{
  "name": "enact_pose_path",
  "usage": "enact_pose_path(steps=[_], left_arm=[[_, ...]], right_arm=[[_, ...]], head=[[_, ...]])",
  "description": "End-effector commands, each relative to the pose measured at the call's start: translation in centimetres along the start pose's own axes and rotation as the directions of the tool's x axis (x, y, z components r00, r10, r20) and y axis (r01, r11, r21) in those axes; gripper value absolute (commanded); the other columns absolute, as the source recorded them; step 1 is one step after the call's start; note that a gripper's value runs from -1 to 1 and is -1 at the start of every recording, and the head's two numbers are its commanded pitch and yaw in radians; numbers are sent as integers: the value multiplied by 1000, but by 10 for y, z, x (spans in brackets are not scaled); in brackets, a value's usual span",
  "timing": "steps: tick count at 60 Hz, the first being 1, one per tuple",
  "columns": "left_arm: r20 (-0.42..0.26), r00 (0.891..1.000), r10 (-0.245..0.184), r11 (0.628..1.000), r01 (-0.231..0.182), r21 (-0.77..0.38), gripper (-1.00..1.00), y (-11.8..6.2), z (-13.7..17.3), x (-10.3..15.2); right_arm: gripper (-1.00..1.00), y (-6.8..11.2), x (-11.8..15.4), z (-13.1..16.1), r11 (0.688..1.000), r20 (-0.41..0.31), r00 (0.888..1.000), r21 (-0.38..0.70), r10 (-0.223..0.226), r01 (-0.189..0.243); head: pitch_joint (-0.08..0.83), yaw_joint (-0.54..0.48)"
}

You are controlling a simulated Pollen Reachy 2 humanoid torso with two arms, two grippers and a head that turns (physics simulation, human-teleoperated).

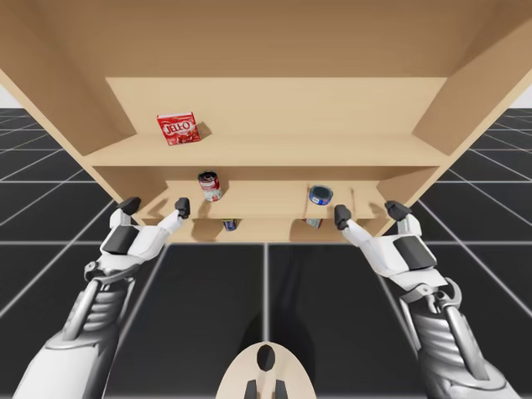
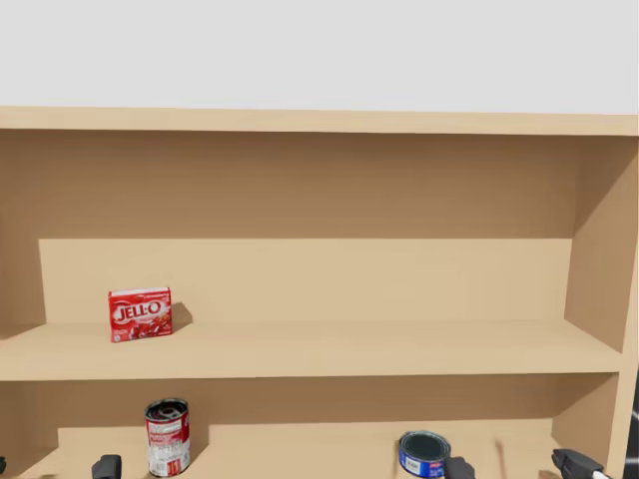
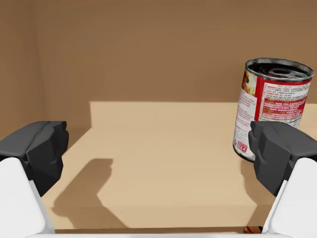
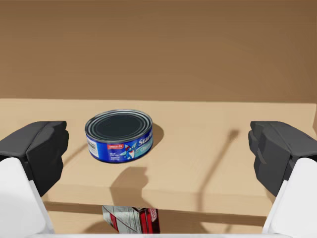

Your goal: Find the tomato soup can on the shelf and bring it to me.

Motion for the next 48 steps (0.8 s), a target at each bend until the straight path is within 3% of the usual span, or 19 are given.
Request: enact_pose_path(steps=[1,8,23,48], left_arm=[[0,1000,-1,1000,1,-8,-1000,-1,1,0],[3,1000,-1,1000,1,-10,-1000,-2,2,-1],[13,1000,-5,1000,5,-13,-1000,-4,4,0],[13,1000,-12,999,13,-33,-1000,-9,8,2]], right_arm=[[-1000,3,-2,2,1000,-24,1000,-5,-4,4],[-1000,3,3,3,1000,-7,1000,-16,10,-10],[-1000,6,7,7,999,4,1000,-27,23,-23],[-1000,8,4,8,998,-8,999,-27,50,-50]], head=[[7,-48],[35,-47],[186,-7],[372,213]])
